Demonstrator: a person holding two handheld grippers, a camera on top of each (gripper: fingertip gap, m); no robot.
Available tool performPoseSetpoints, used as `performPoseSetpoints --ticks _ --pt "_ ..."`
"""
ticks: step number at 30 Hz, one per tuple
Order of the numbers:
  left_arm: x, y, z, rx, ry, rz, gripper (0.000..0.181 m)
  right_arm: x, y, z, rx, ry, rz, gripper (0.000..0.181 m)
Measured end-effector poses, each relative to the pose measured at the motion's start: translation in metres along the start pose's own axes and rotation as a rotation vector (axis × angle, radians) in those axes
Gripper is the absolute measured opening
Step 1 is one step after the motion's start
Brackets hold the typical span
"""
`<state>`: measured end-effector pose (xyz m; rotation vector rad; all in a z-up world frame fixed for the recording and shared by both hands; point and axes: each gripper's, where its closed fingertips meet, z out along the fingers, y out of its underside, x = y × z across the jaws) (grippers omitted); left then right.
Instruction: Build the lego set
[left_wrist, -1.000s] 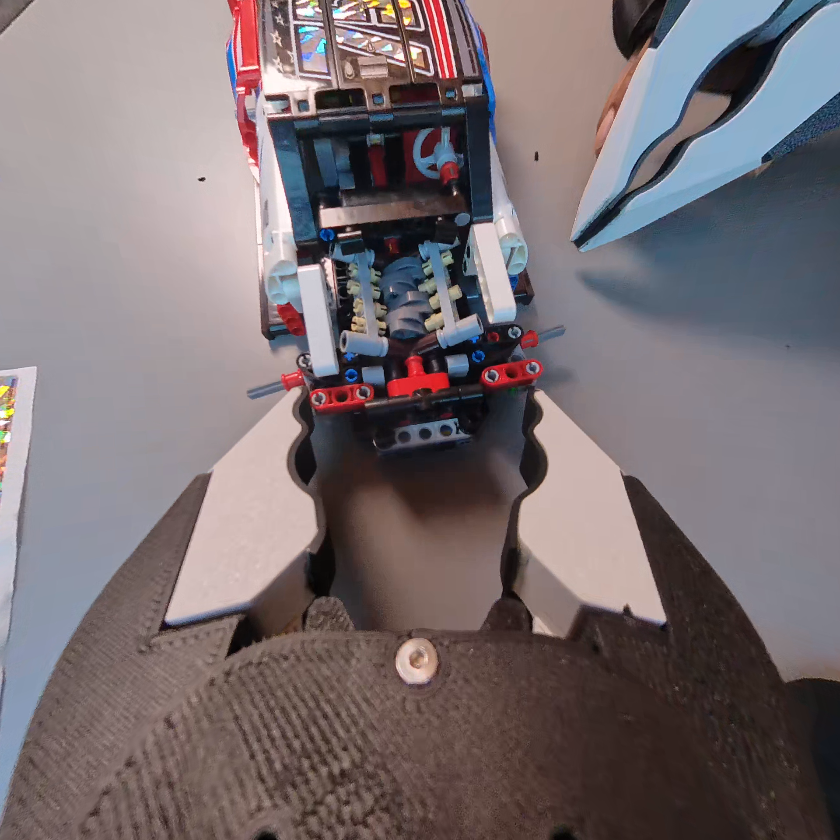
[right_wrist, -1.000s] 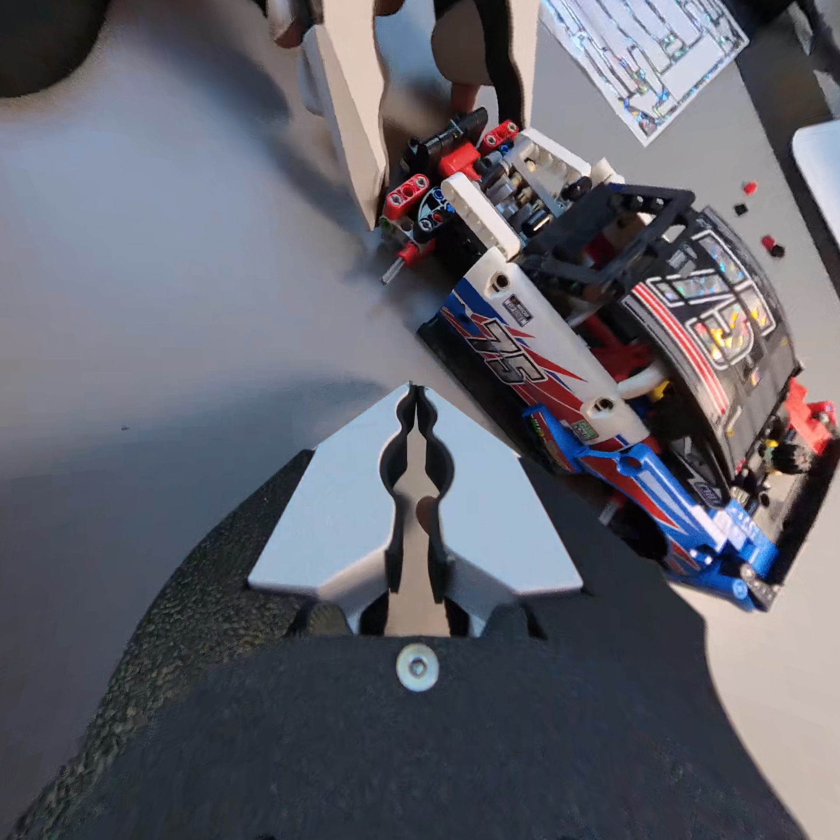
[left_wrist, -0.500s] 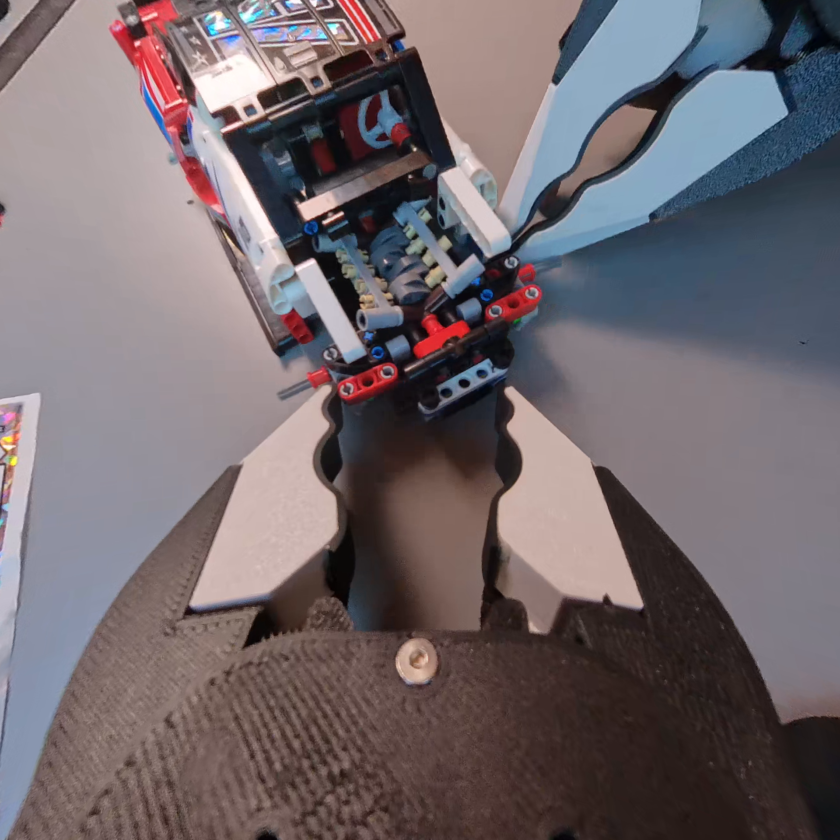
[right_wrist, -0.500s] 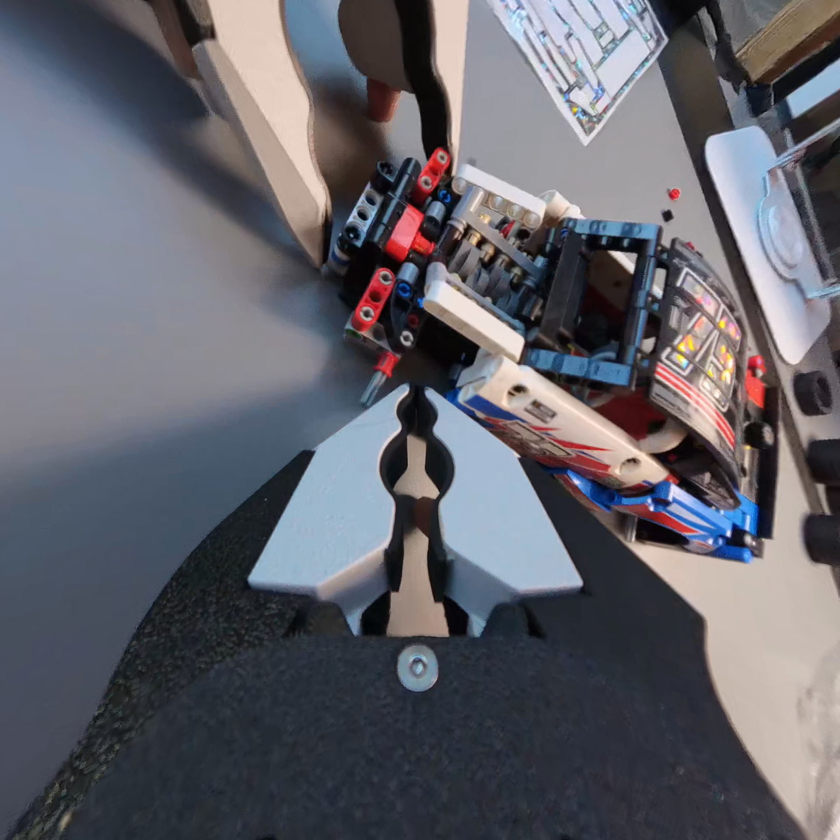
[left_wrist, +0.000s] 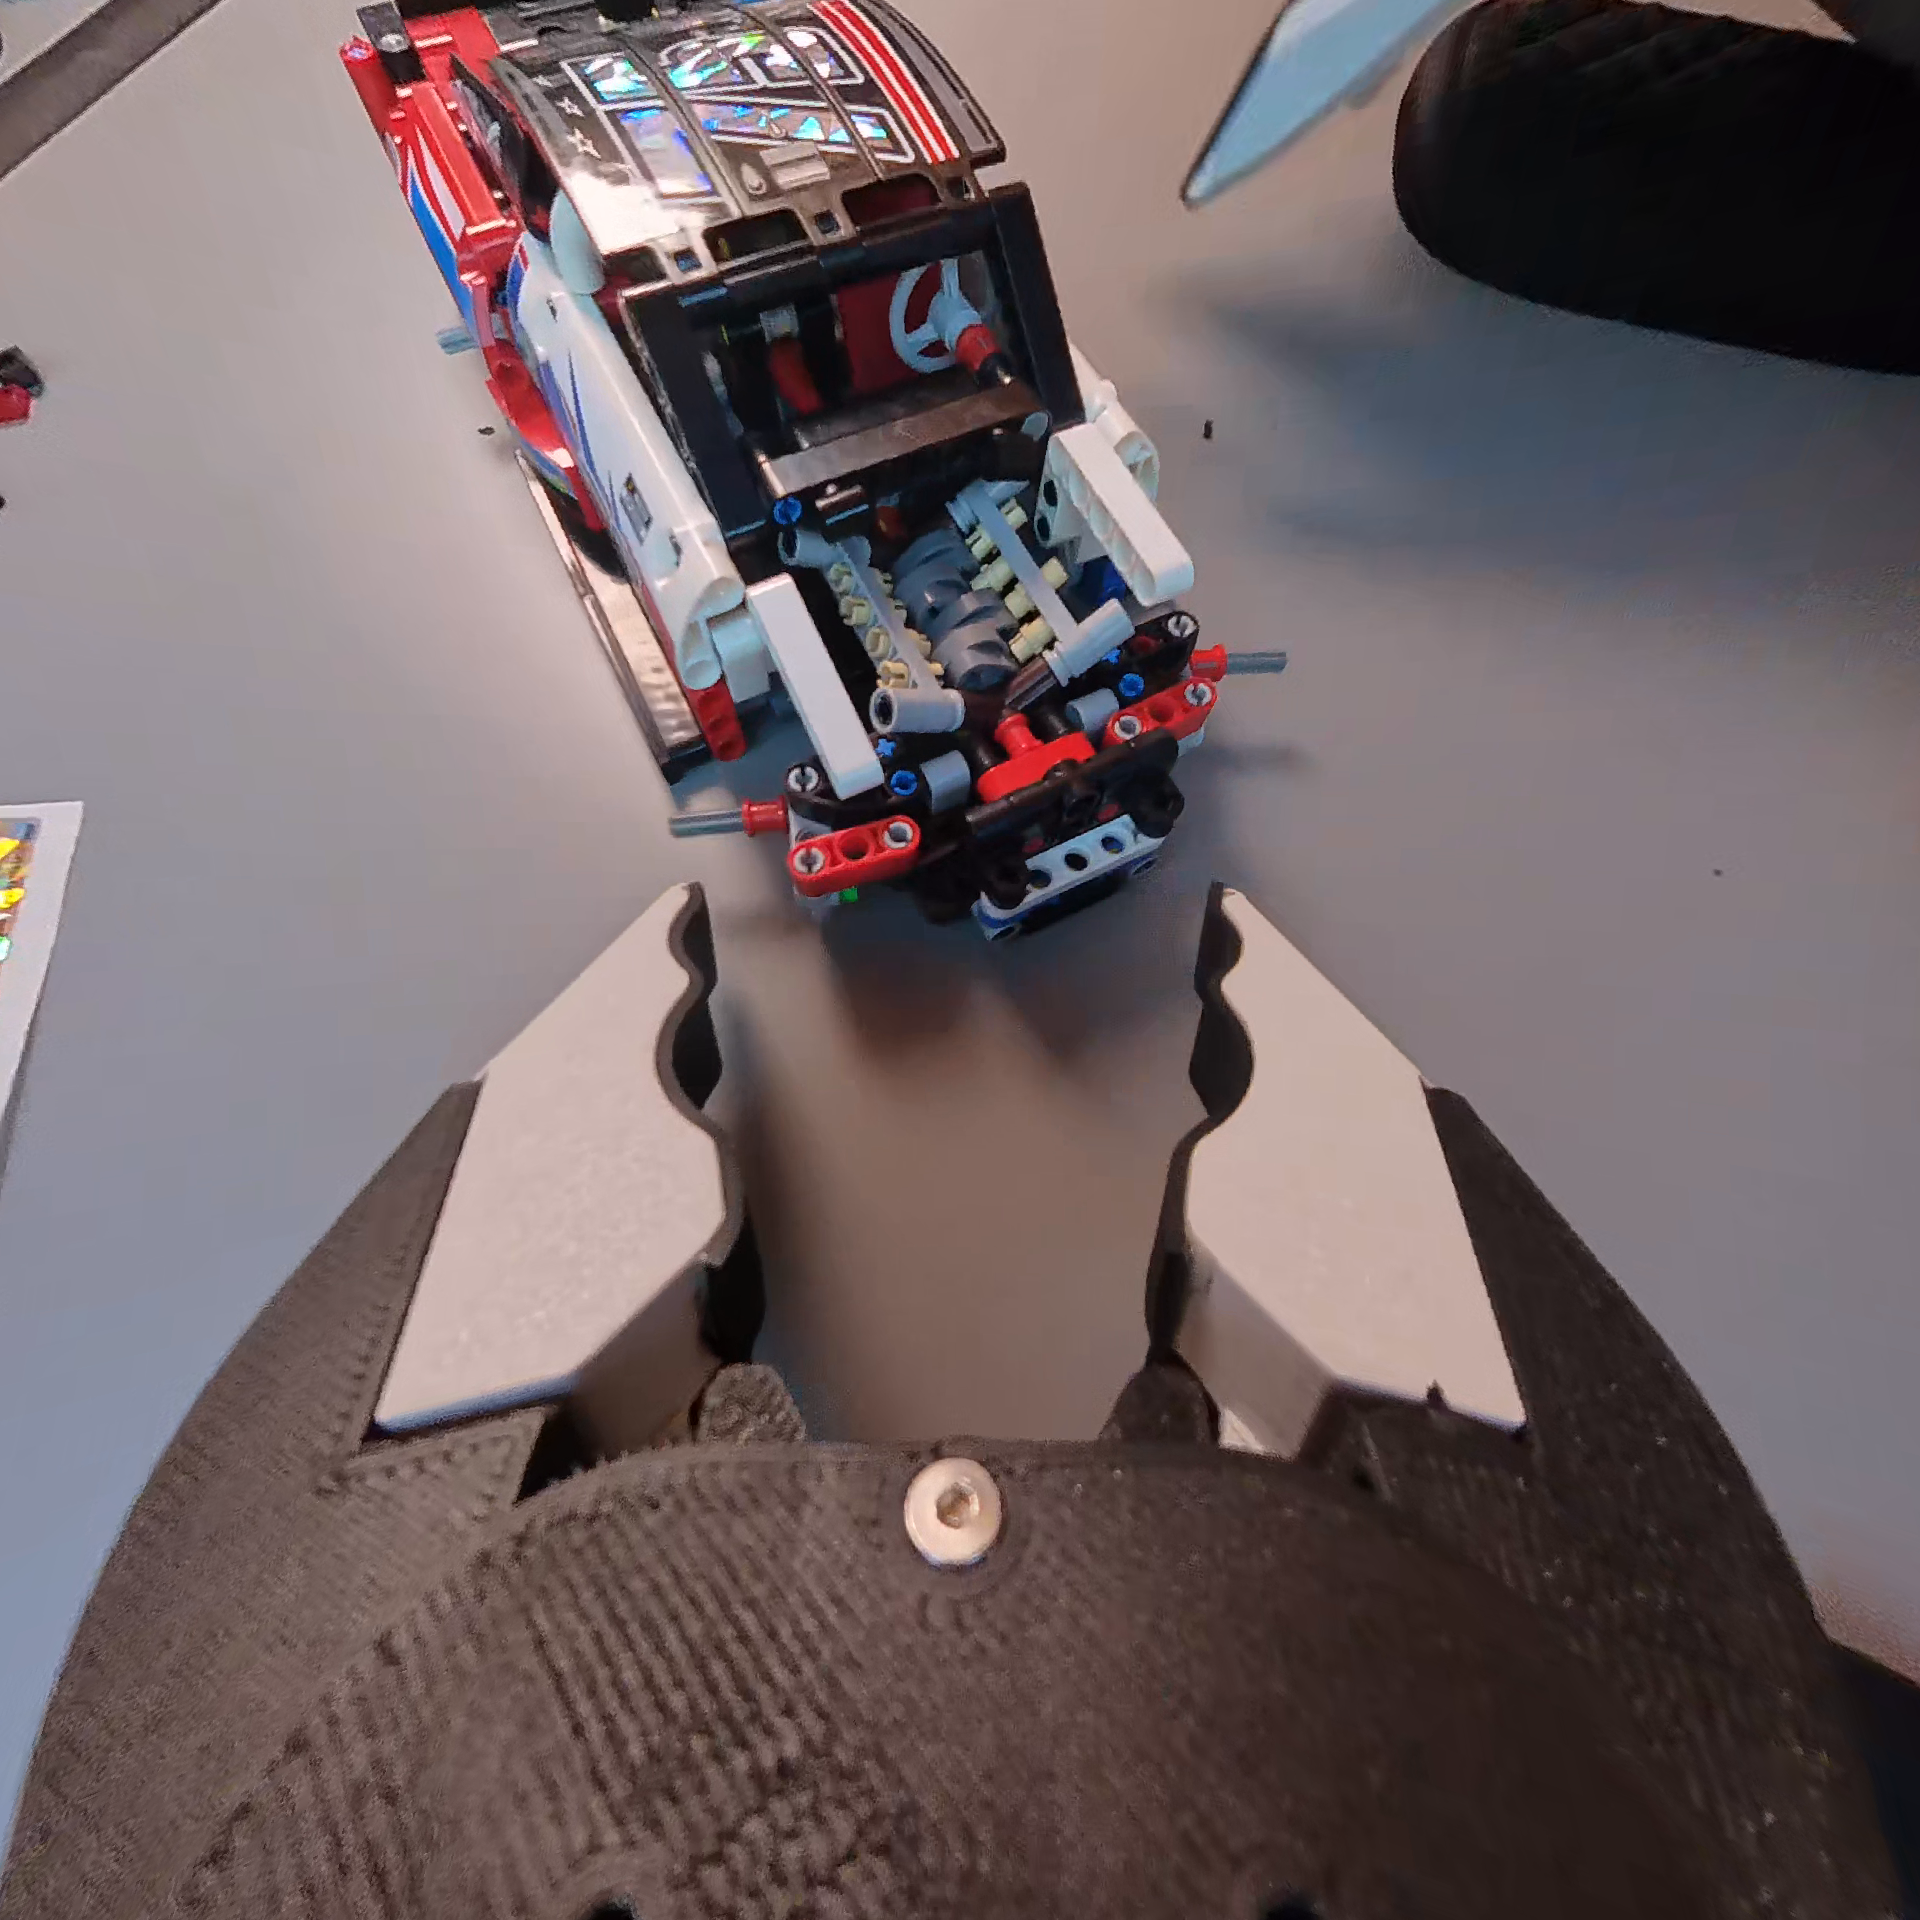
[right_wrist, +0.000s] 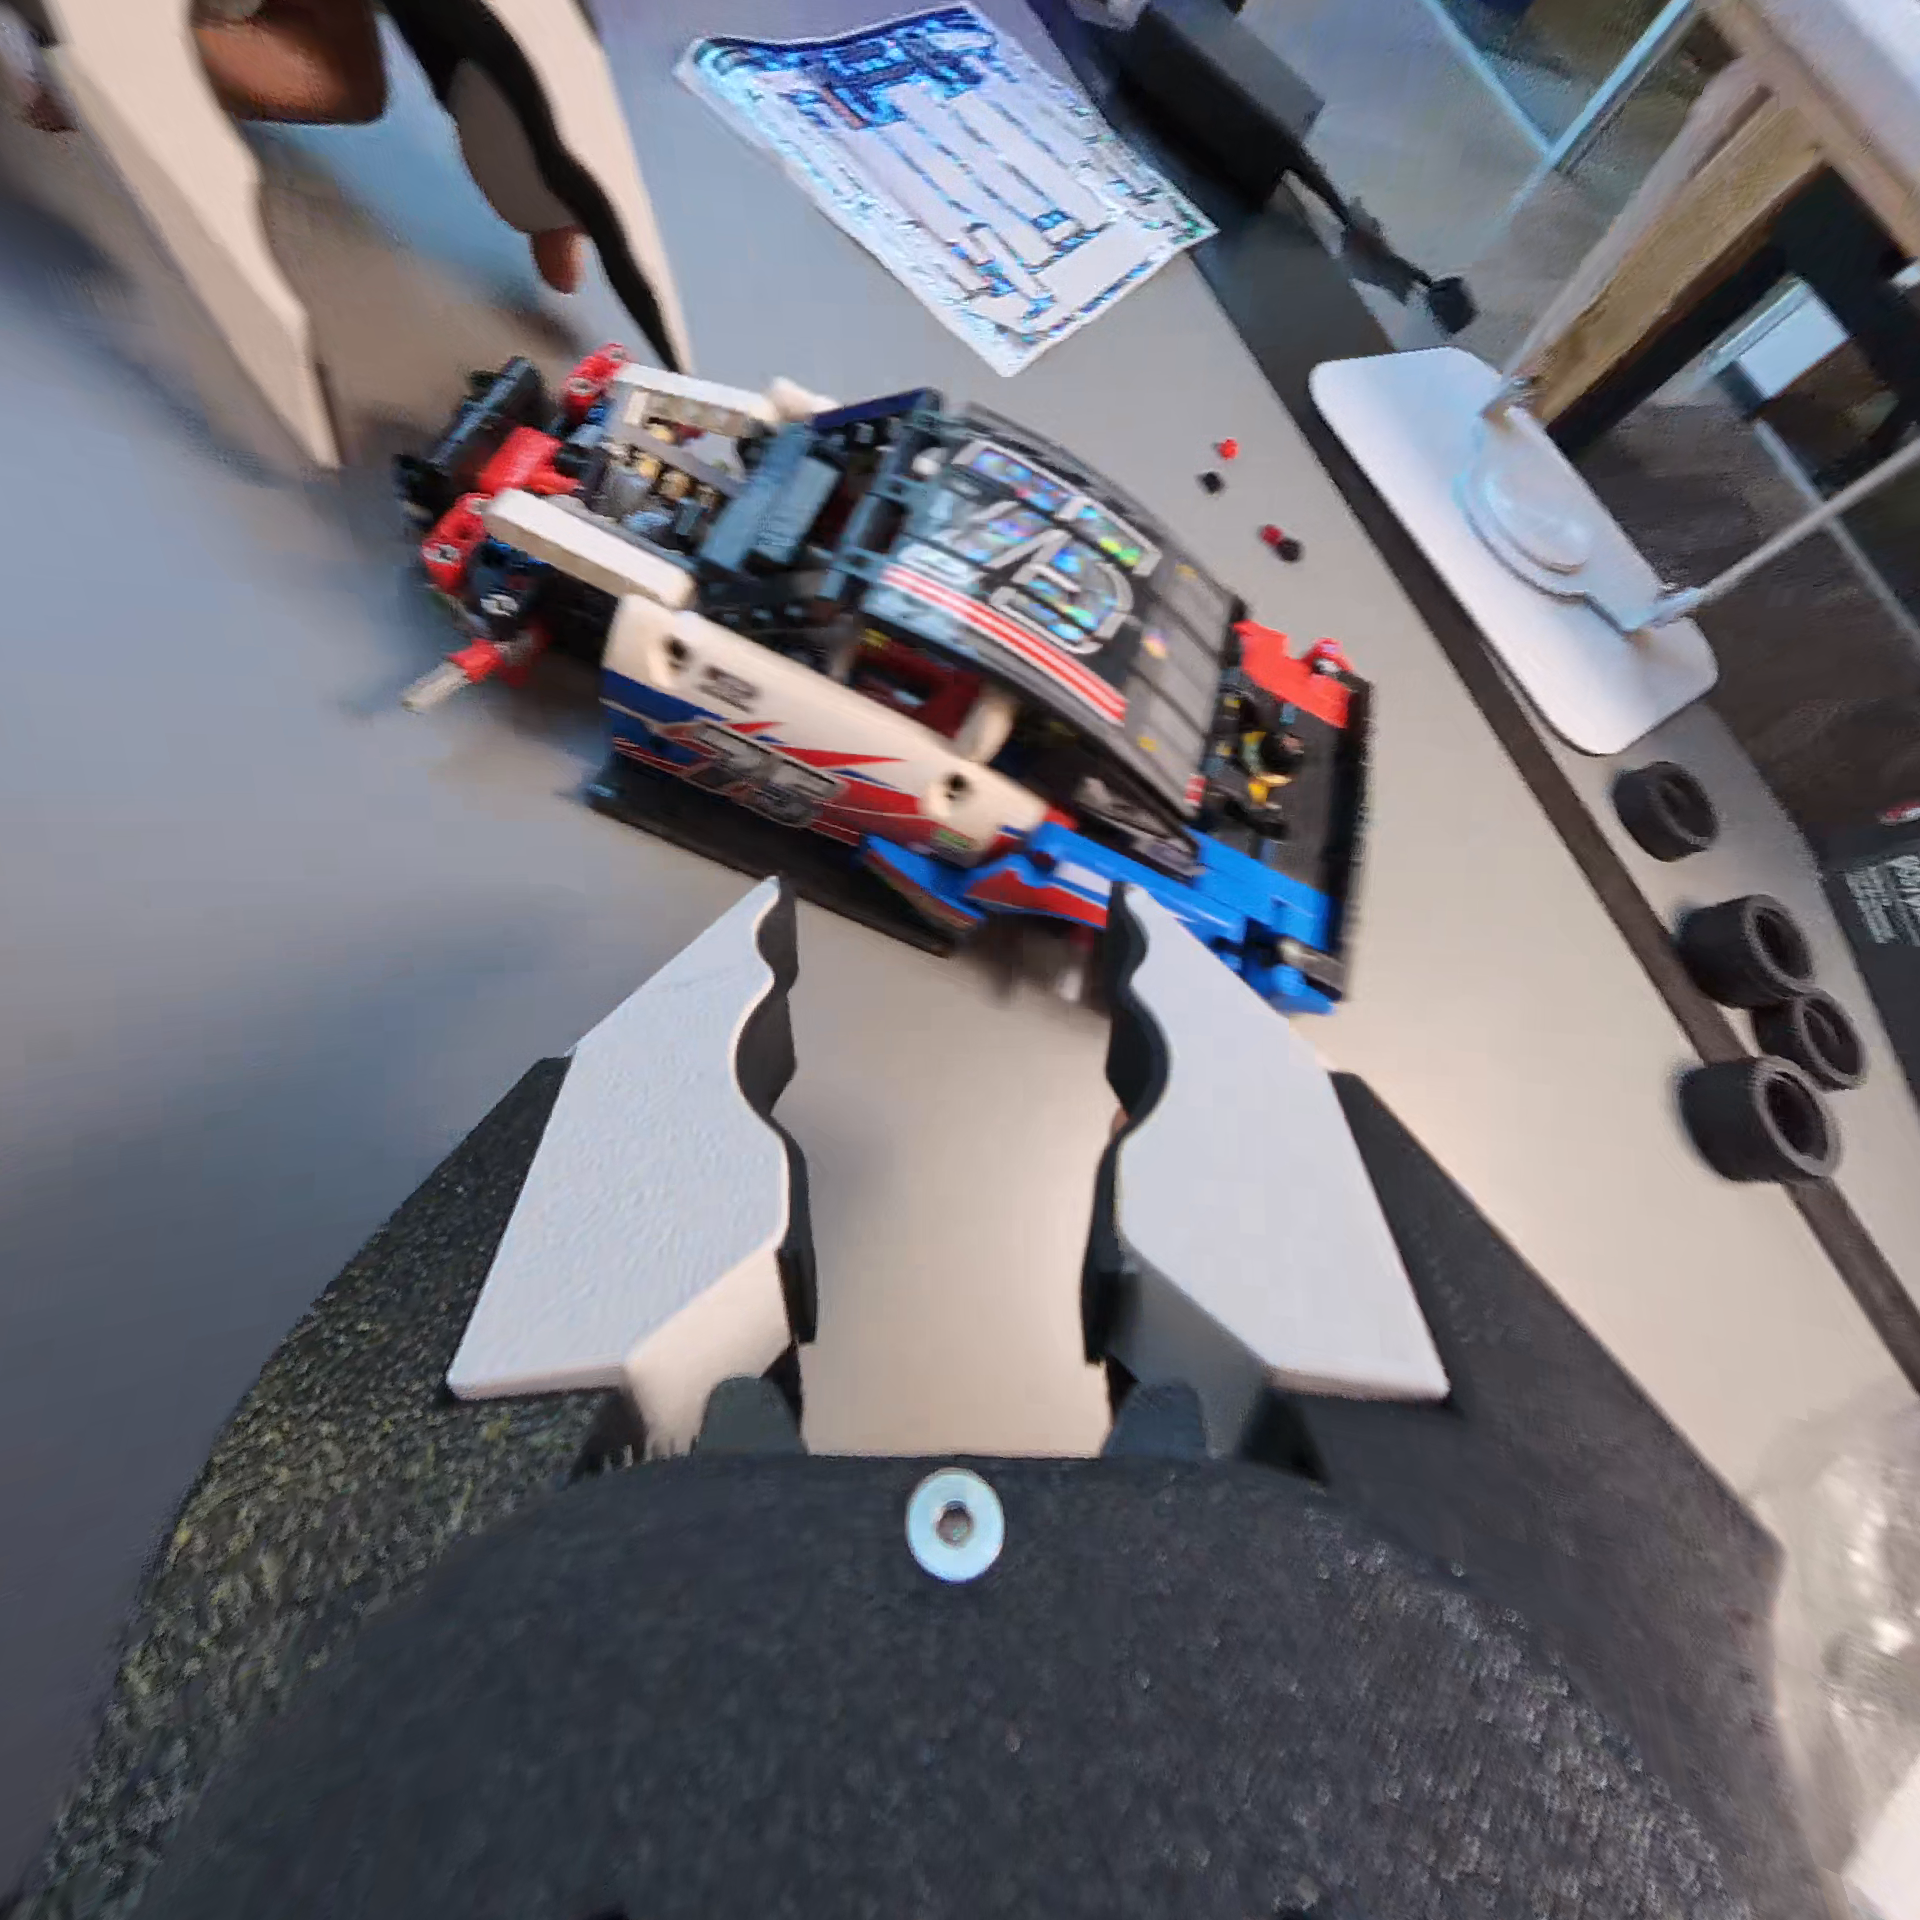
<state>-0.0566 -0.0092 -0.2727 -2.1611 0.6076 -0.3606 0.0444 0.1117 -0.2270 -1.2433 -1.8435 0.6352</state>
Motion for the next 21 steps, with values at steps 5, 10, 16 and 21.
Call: performPoseSetpoints --ticks 5,10,16,21 --pt "0.008 0.000 0.021 -0.083 -0.068 0.035 0.112 0.060 0.037 0.017 -0.065 -0.132 0.043 0.098" --pt "-0.006 -0.003 0.022 -0.088 -0.078 0.034 0.088 0.057 0.033 0.051 0.000 -0.307 0.138 0.092" --pt "-0.052 0.005 0.002 -0.098 -0.179 0.062 0.072 0.058 0.041 0.038 -0.033 -0.141 0.219 0.070" --pt "-0.072 0.003 -0.002 -0.053 -0.199 -0.004 0.068 0.028 0.044 0.019 -0.040 -0.019 0.201 0.059"
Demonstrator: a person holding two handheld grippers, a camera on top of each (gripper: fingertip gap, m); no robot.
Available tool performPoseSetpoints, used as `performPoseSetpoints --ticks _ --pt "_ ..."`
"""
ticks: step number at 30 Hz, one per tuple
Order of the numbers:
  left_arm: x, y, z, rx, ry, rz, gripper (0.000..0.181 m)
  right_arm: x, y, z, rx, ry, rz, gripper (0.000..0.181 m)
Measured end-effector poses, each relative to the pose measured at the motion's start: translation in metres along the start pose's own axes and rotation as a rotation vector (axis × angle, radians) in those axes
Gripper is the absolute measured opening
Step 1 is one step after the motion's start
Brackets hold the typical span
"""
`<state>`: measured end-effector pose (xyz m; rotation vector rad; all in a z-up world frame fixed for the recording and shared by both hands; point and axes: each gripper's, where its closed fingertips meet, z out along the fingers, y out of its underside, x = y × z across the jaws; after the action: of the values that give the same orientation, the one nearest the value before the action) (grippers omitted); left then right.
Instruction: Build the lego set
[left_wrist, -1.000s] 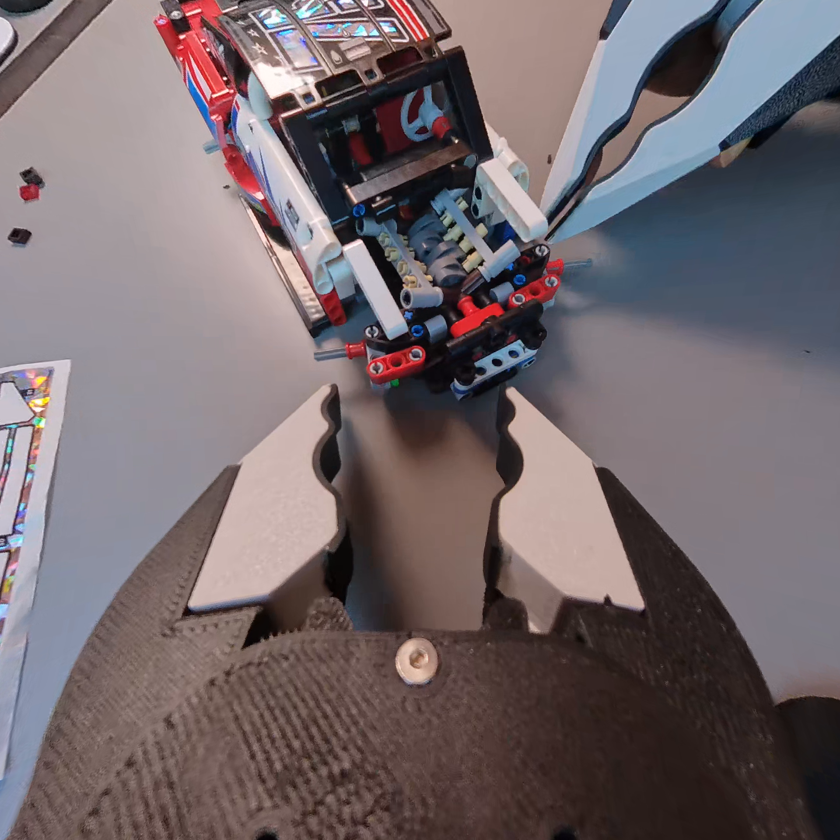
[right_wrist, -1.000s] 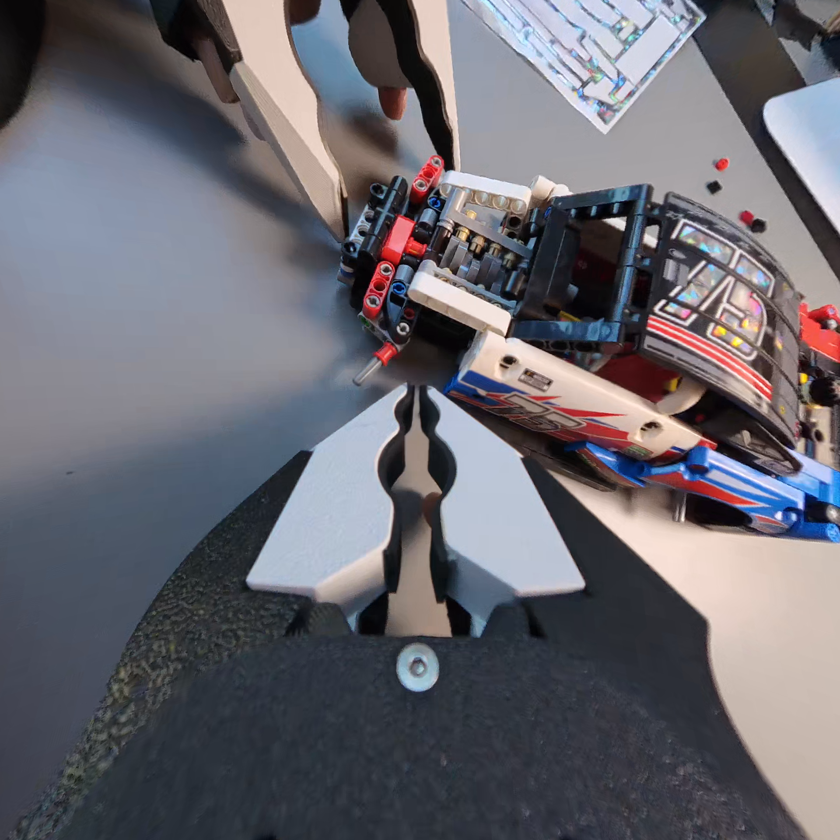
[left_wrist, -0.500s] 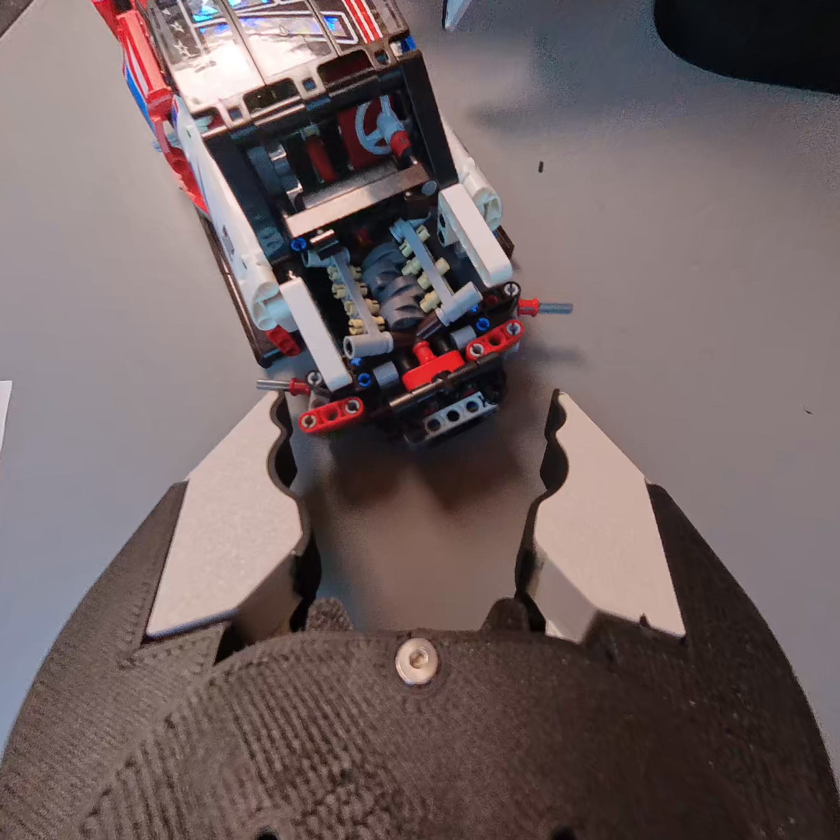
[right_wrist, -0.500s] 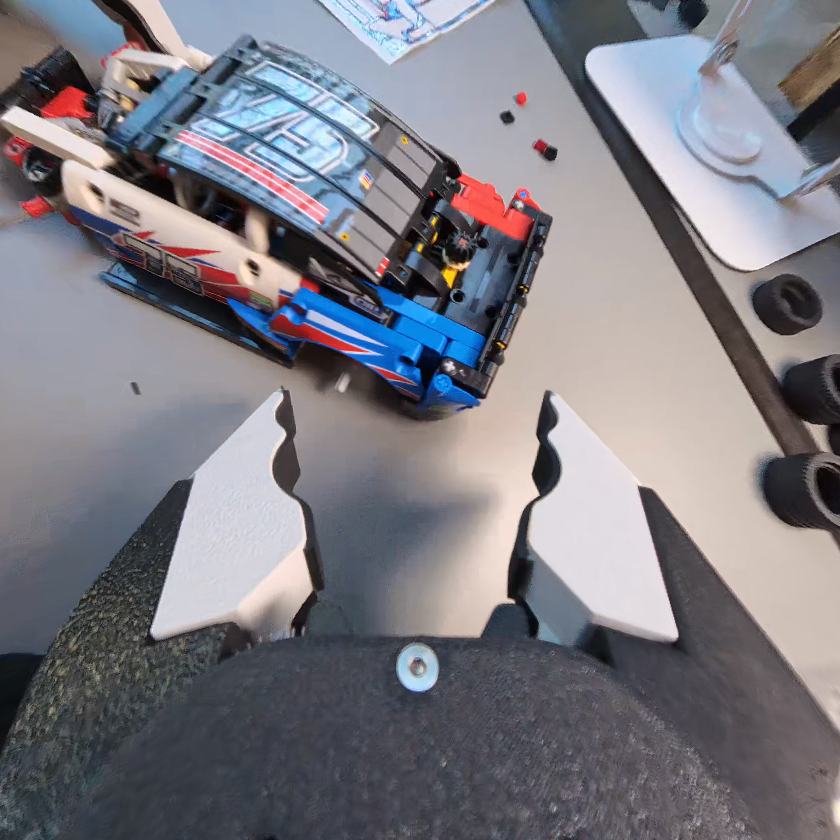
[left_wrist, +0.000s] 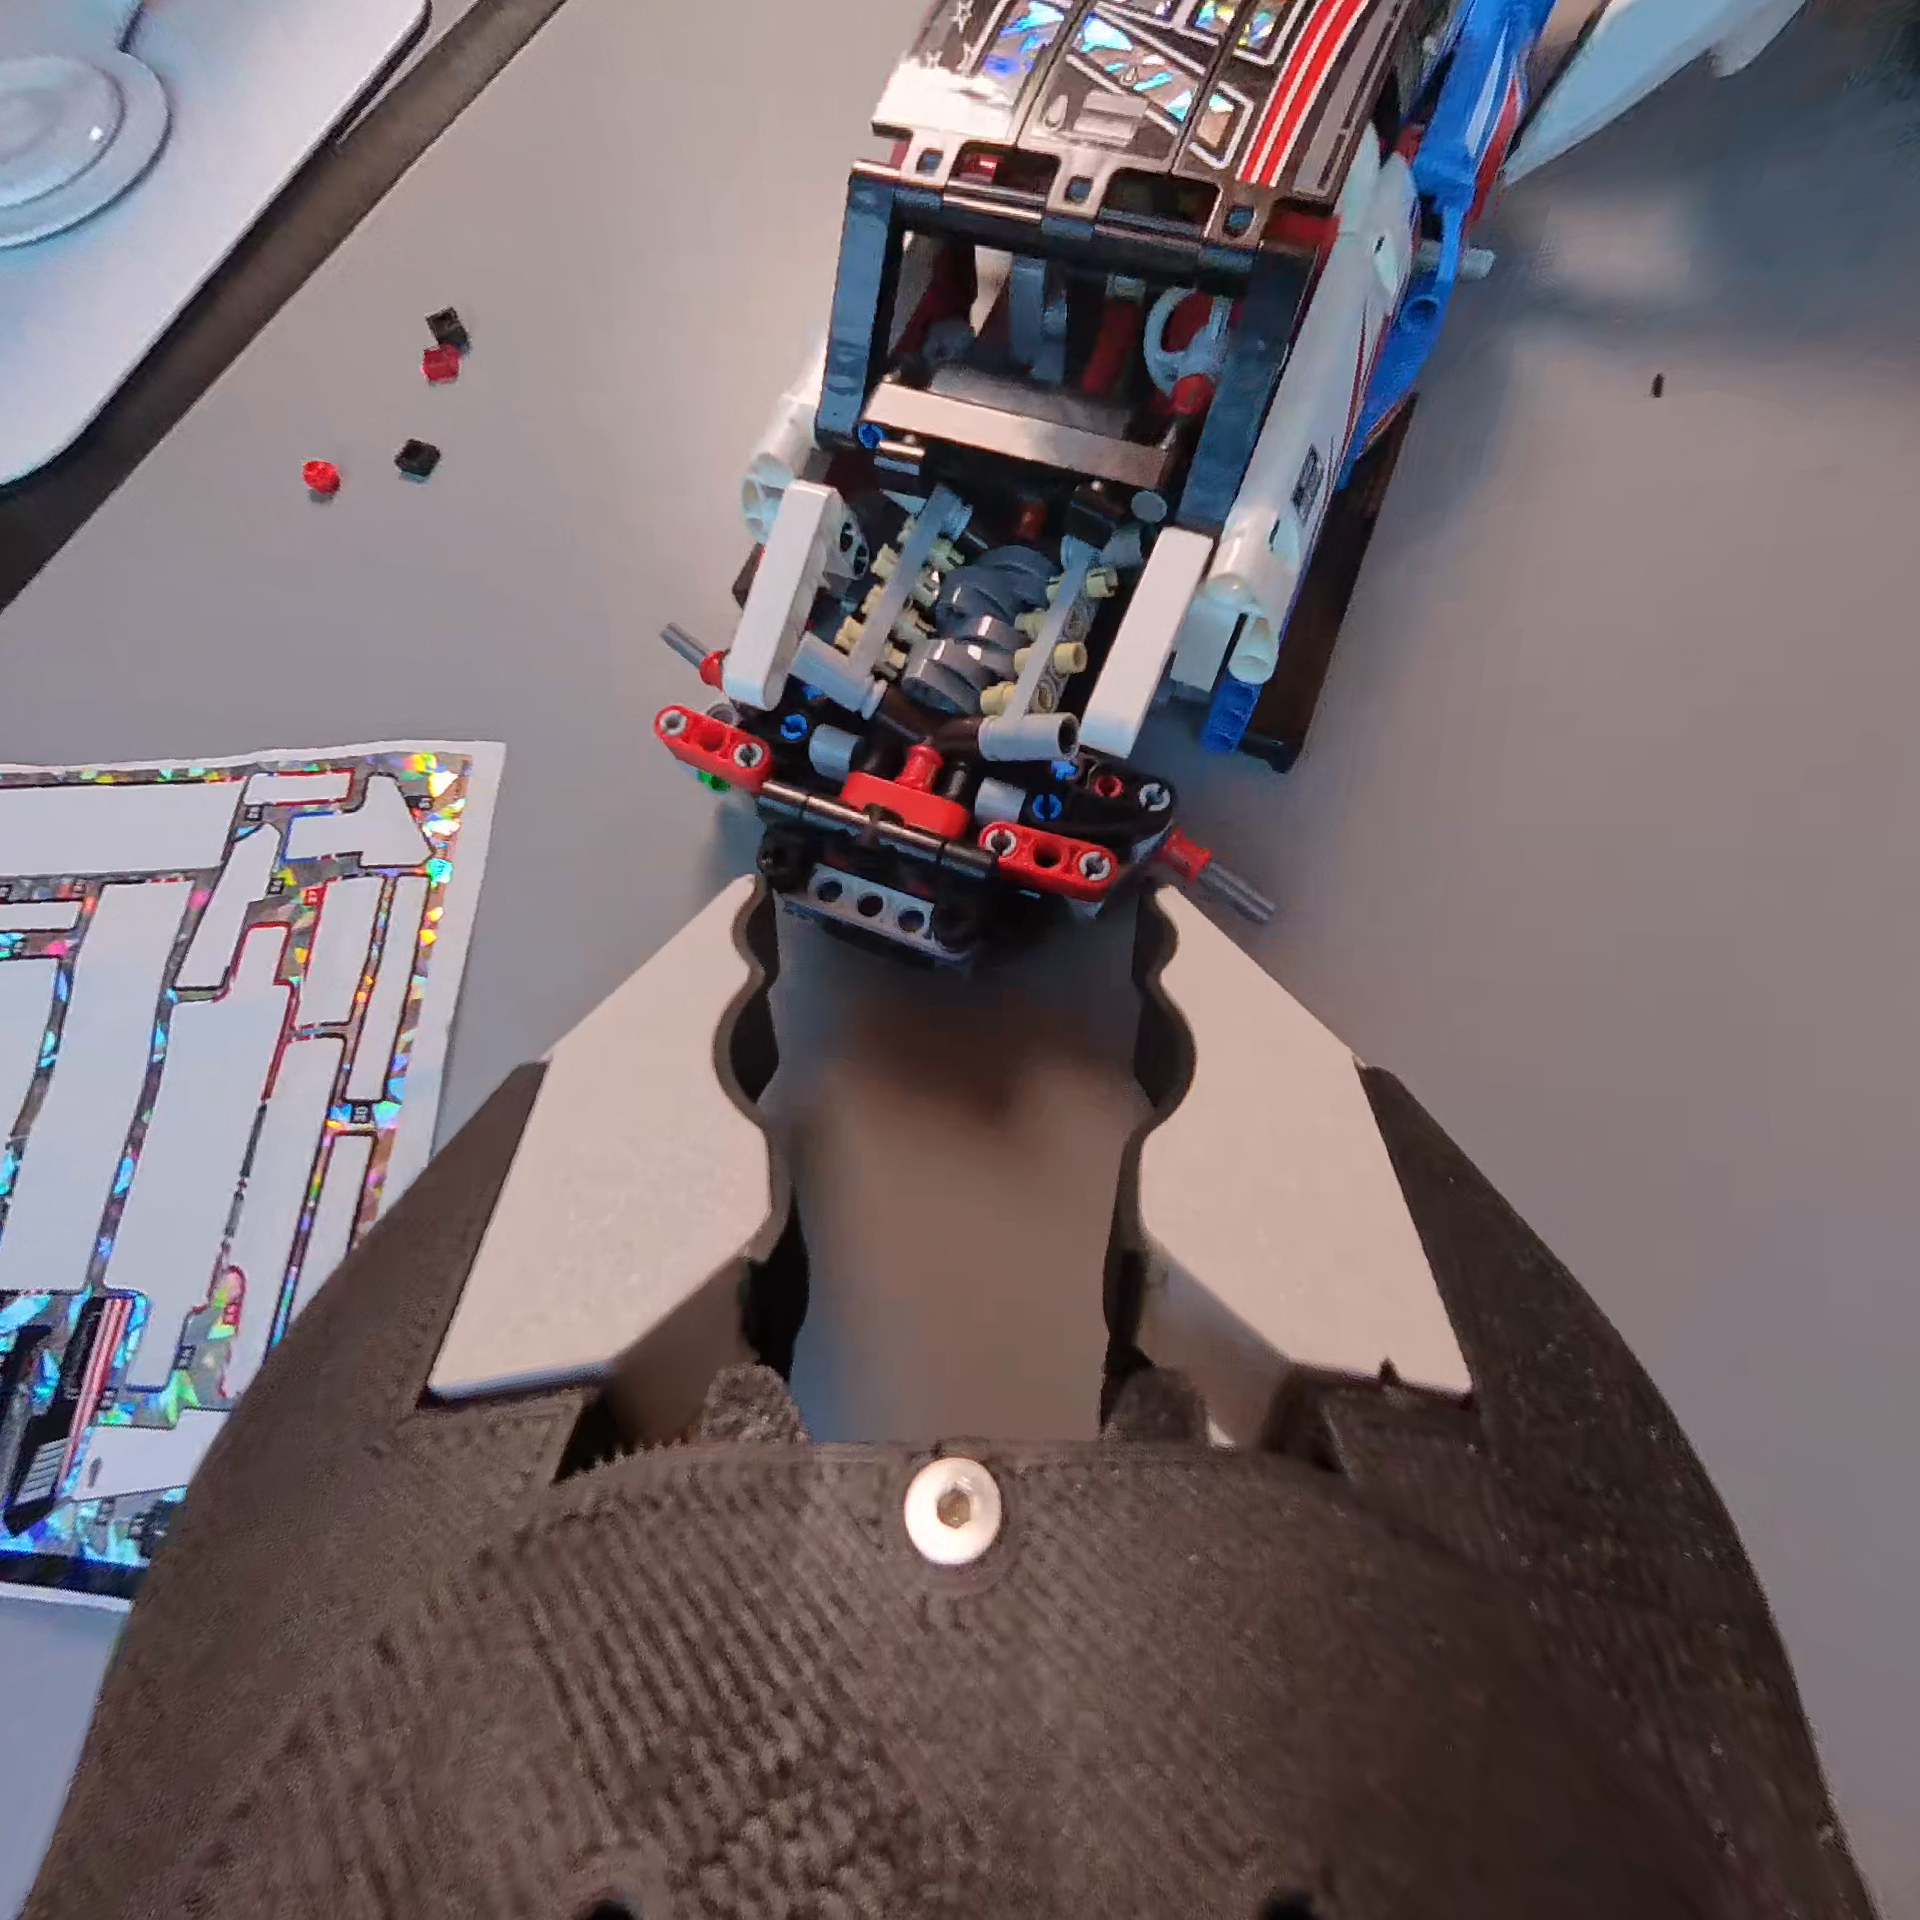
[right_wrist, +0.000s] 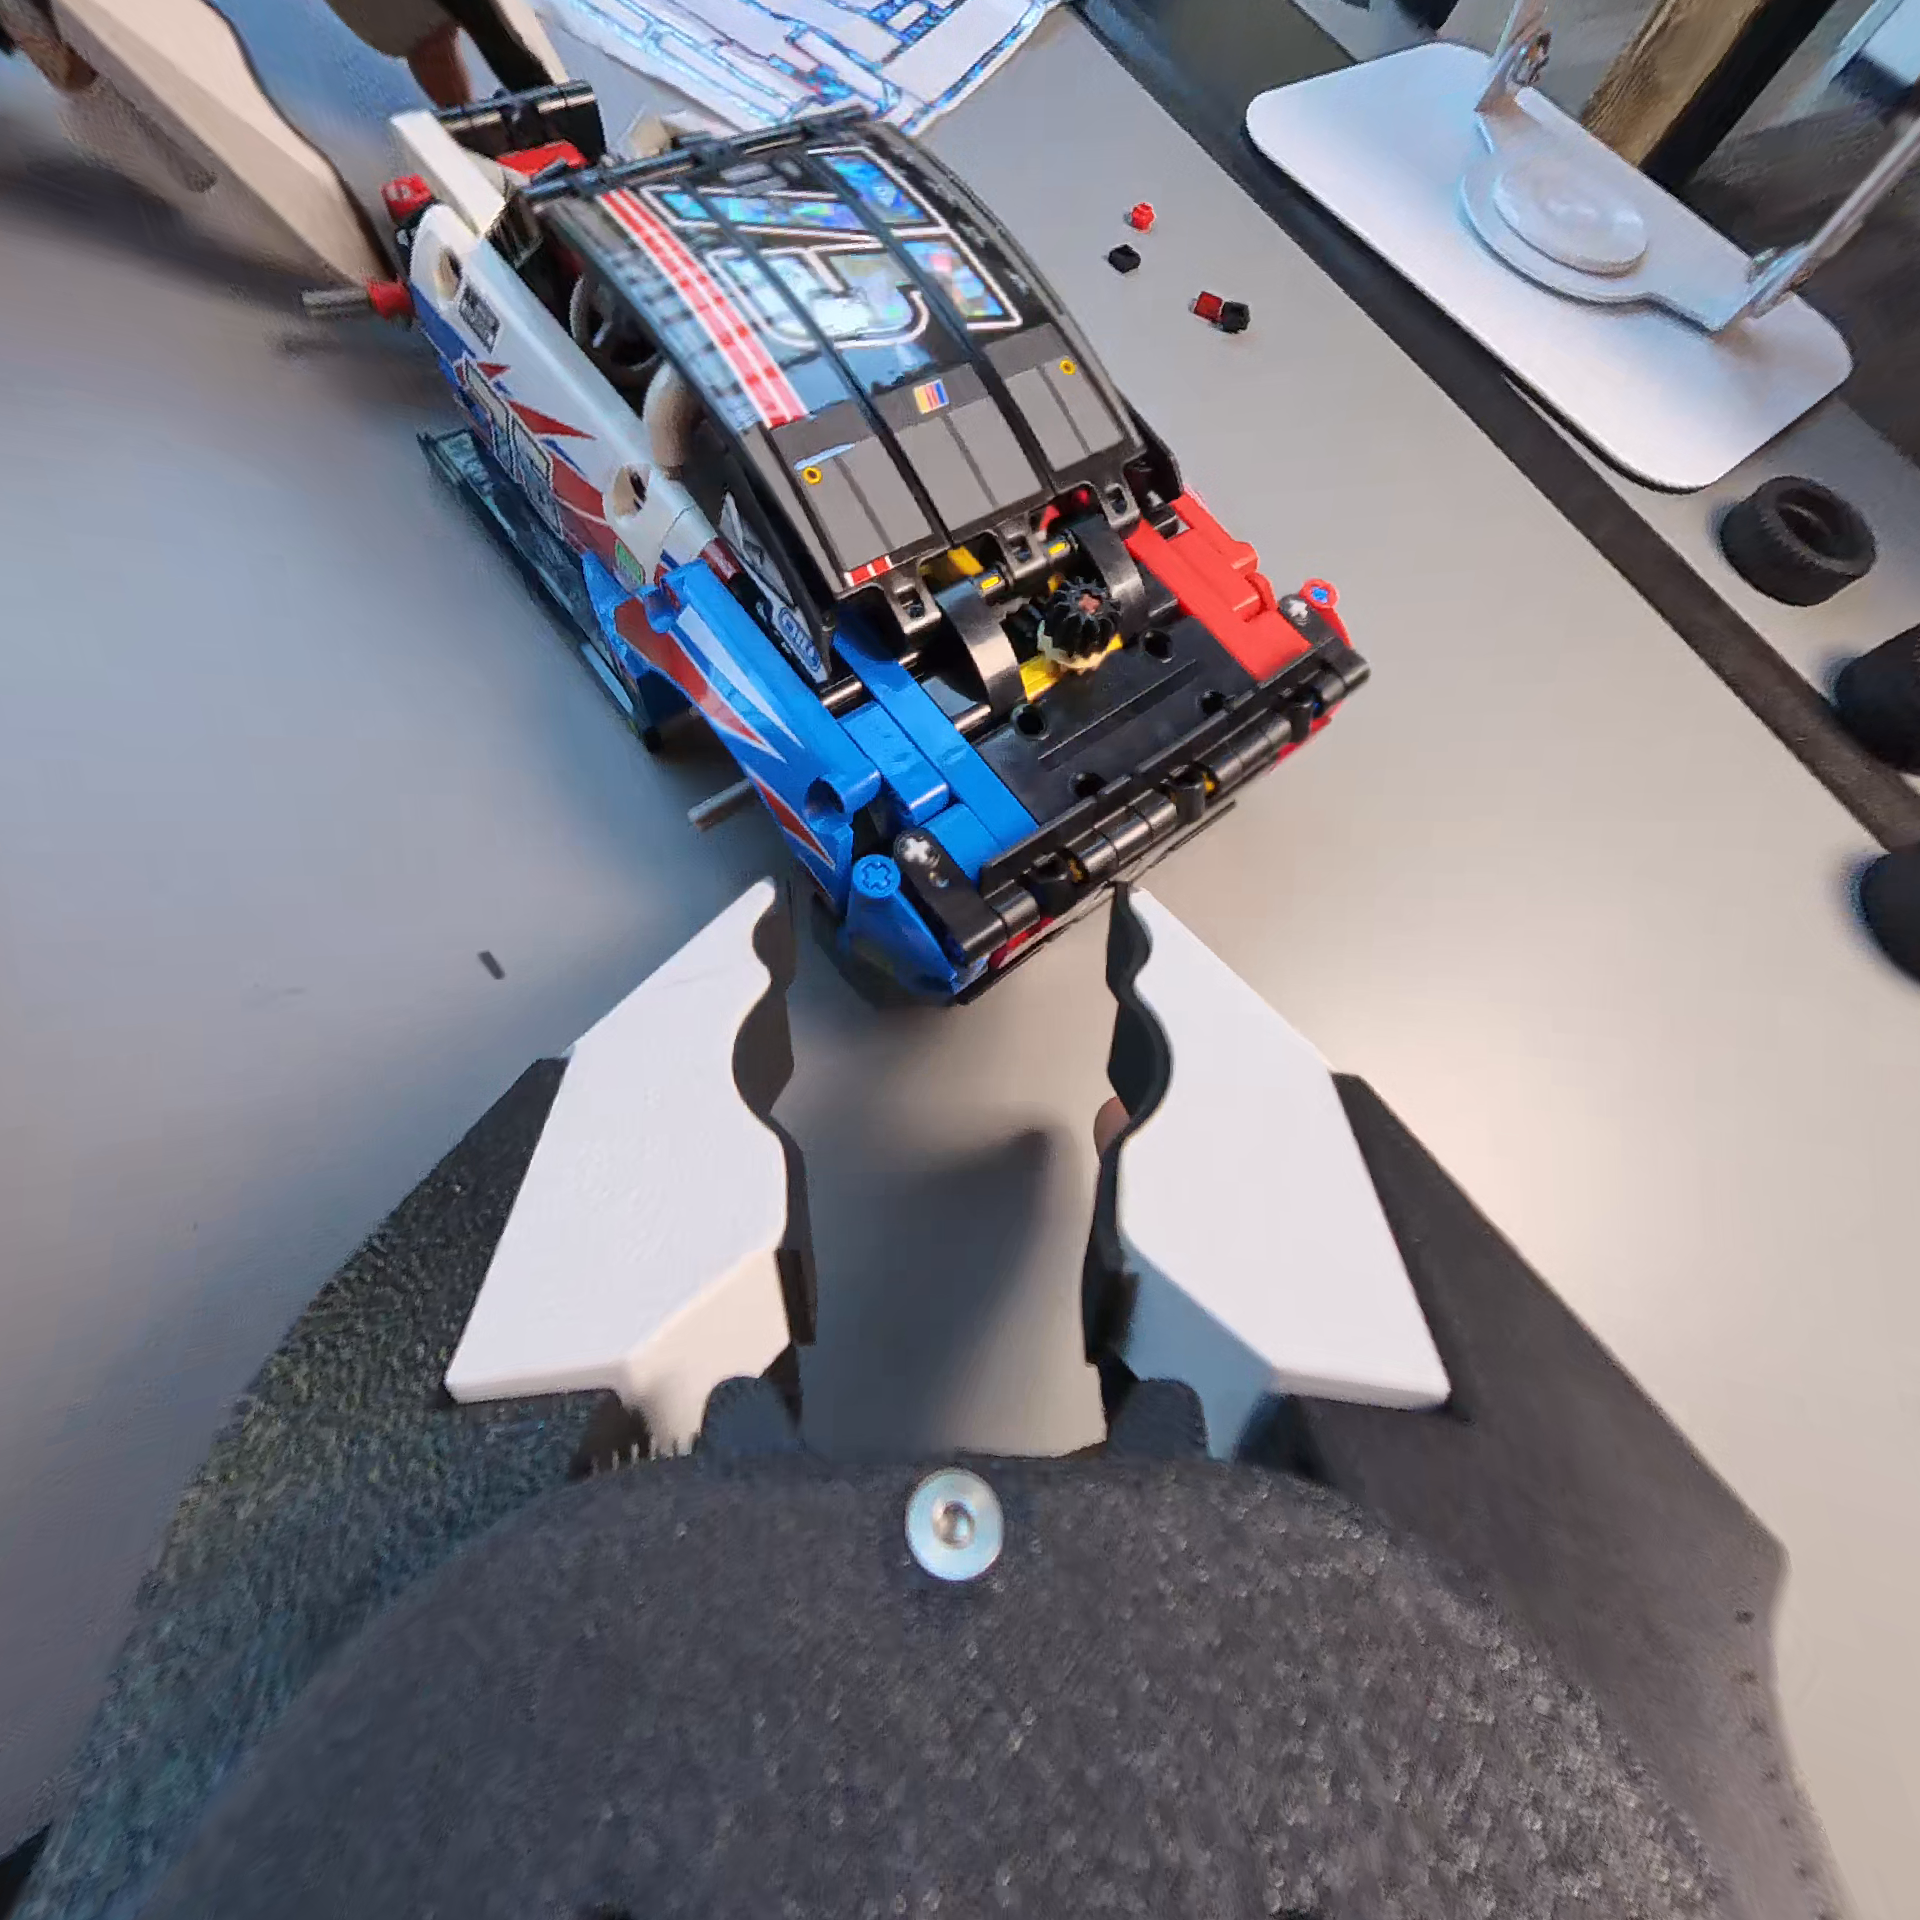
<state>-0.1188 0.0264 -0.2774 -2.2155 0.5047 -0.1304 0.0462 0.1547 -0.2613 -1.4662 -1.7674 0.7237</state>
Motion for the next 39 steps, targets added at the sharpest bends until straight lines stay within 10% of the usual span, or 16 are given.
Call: performPoseSetpoints --ticks 7,14,18,28,39 --pt "-0.013 -0.004 -0.022 0.033 -0.039 -0.033 0.067 0.000 -0.010 -0.015 0.060 -0.039 -0.009 0.058" --pt "-0.071 -0.074 -0.090 0.432 -0.254 -0.148 0.064 0.037 -0.076 -0.054 0.382 0.004 0.129 0.059" --pt "-0.119 -0.127 -0.104 0.586 -0.400 -0.210 0.043 0.086 -0.123 -0.050 0.462 0.228 0.055 0.000" --pt "-0.243 -0.228 -0.018 0.500 -0.533 -0.158 0.033 0.225 -0.252 0.060 0.327 0.464 -0.121 0.044" --pt "-0.287 -0.244 0.032 0.419 -0.669 -0.027 0.004 0.262 -0.262 0.110 0.281 0.559 -0.122 0.015"
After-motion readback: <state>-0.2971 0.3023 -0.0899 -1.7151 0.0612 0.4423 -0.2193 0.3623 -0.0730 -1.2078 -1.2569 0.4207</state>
